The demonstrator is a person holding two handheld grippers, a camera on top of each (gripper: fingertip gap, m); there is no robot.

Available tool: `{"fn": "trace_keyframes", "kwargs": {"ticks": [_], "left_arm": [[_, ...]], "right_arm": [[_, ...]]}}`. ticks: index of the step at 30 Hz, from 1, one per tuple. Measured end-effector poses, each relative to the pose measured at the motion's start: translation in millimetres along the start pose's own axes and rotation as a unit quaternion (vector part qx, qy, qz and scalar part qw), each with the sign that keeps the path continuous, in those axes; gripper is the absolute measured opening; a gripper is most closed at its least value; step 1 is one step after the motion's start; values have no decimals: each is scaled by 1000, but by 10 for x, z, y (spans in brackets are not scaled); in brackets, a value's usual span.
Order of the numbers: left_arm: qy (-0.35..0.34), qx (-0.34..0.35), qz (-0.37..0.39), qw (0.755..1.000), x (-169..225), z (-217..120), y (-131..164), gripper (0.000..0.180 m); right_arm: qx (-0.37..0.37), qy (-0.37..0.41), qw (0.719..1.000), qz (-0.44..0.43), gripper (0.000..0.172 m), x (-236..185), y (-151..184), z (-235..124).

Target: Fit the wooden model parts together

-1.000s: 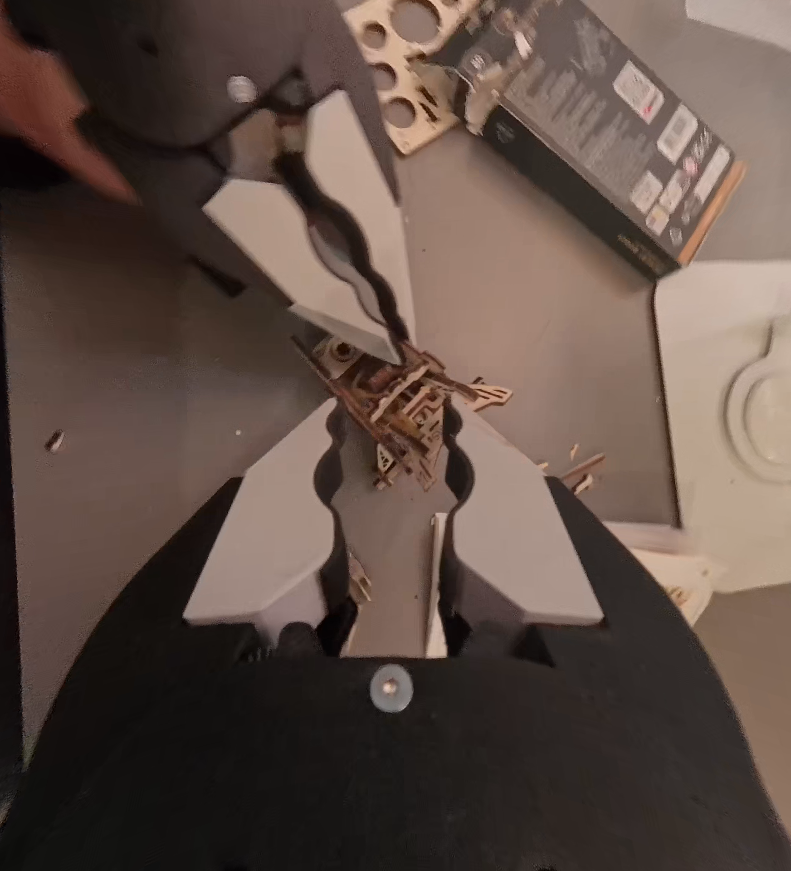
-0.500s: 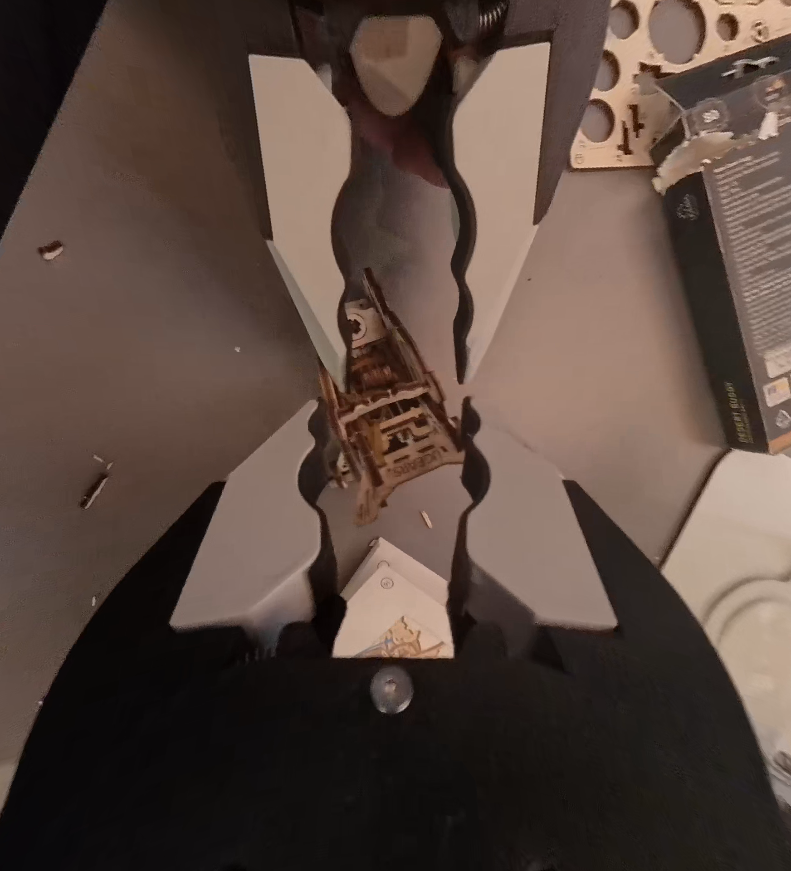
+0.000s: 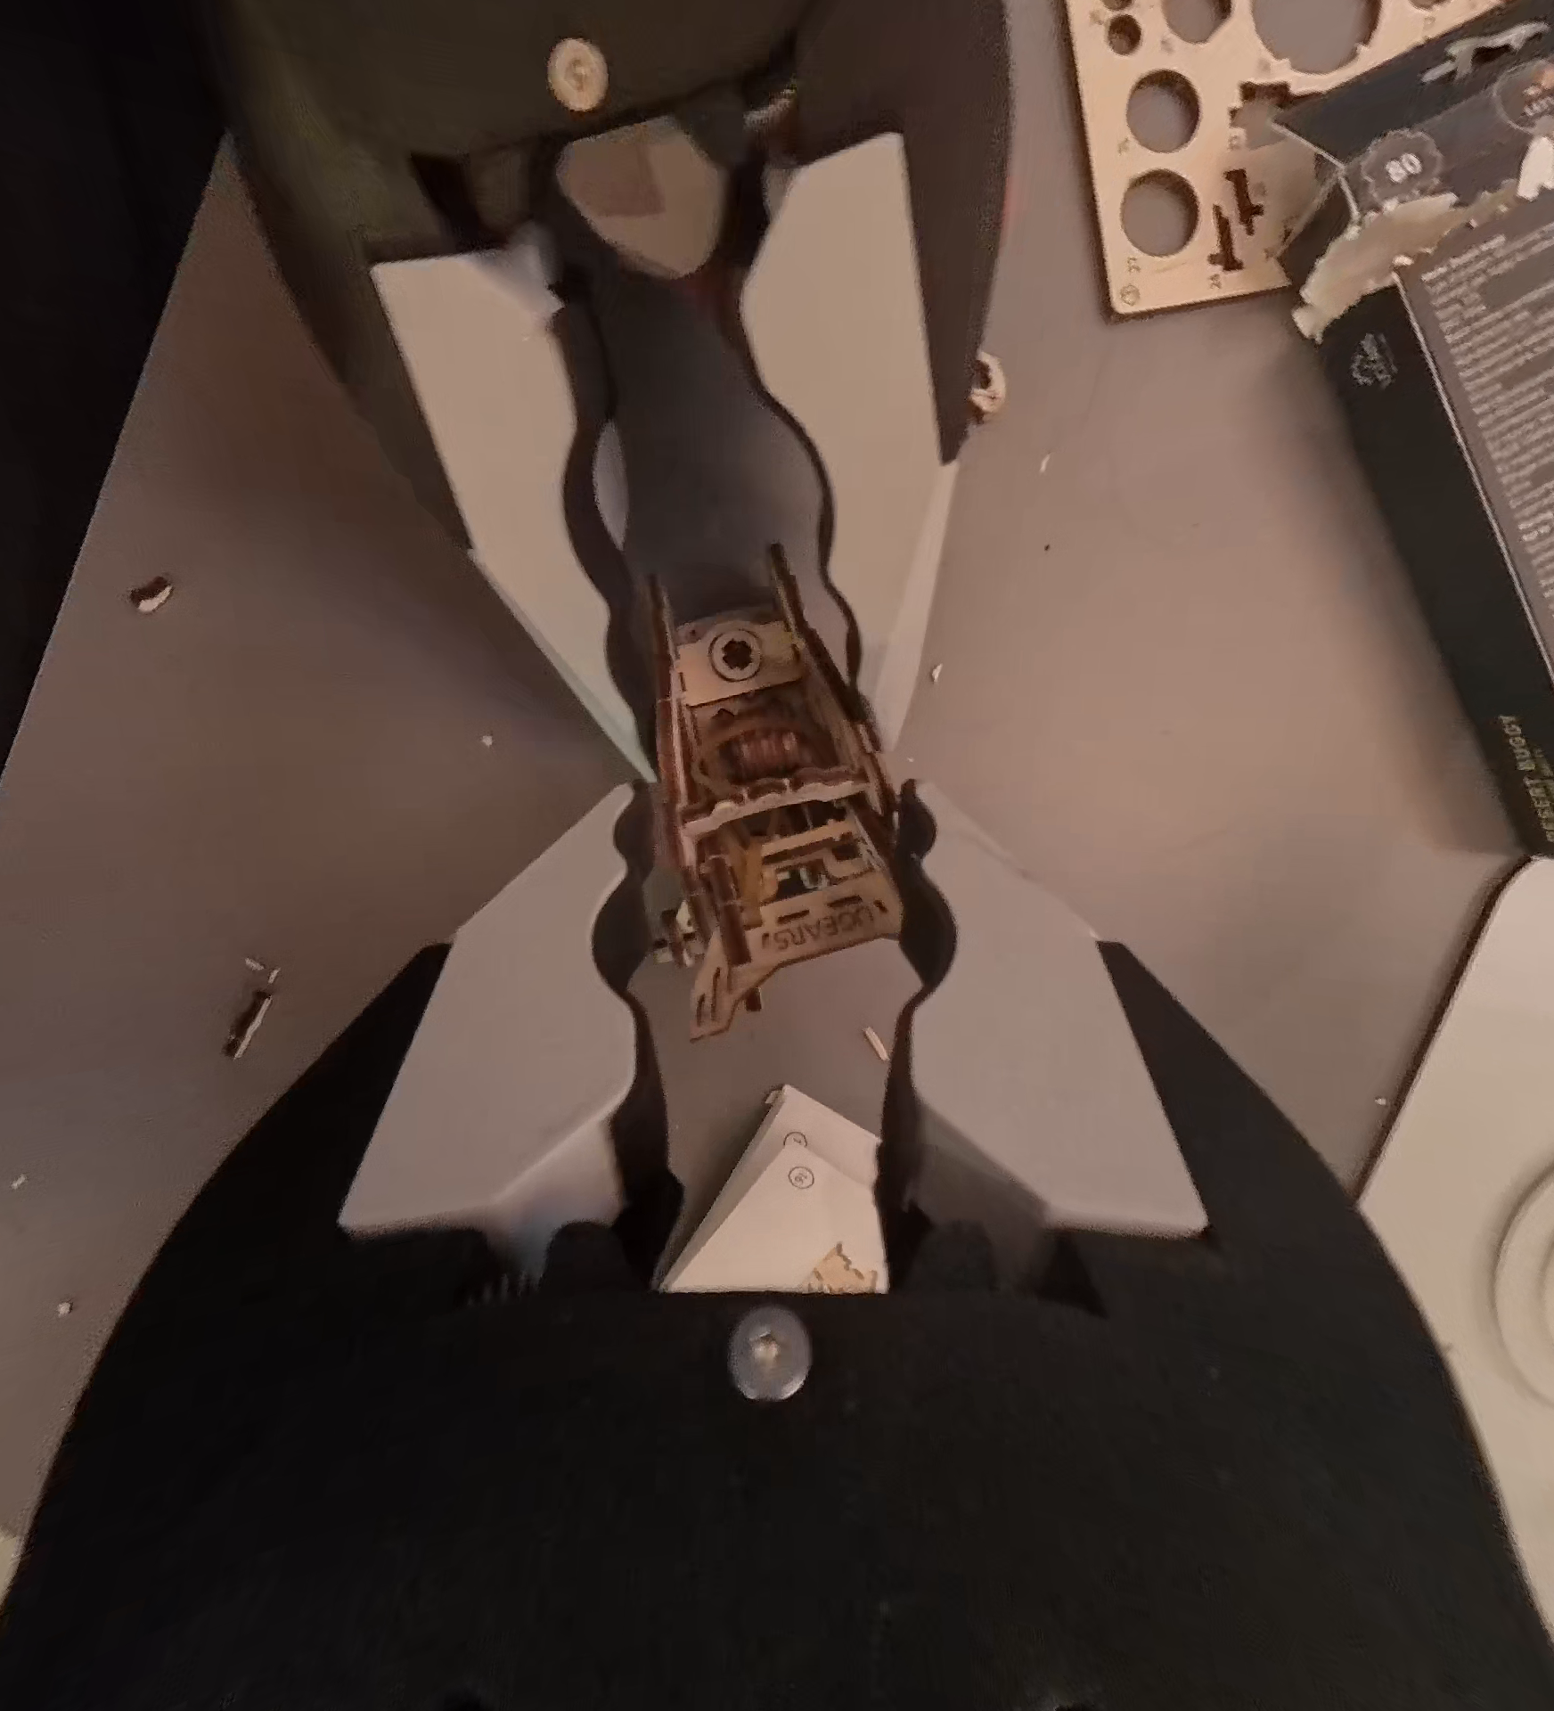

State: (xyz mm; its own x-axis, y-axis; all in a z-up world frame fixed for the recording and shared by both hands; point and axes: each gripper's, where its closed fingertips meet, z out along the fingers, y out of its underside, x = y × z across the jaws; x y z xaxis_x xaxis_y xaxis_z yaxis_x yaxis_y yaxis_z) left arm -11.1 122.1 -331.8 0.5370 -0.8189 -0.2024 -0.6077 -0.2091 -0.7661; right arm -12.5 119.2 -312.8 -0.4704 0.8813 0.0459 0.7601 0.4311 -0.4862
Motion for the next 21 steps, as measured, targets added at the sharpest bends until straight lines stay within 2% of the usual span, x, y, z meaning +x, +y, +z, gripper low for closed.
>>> {"fn": "trace_keyframes", "kwargs": {"ticks": [2, 6, 11, 21], "left_arm": [[7, 4, 2, 1000, 2, -6, 4, 47], [19, 6, 11, 1000, 12, 0, -1, 47], [17, 26, 10, 999, -5, 23, -75, 54], [15, 23, 17, 999, 0, 52, -106, 47]], "right_arm": [[-10, -4, 1000, -17, 58, -24, 16, -7], [-29, -6, 999, -40, 48, 5, 37, 0], [-28, -13, 998, -53, 47, 0, 30, 4], [-41, -12, 997, -66, 43, -10, 32, 4]]}}
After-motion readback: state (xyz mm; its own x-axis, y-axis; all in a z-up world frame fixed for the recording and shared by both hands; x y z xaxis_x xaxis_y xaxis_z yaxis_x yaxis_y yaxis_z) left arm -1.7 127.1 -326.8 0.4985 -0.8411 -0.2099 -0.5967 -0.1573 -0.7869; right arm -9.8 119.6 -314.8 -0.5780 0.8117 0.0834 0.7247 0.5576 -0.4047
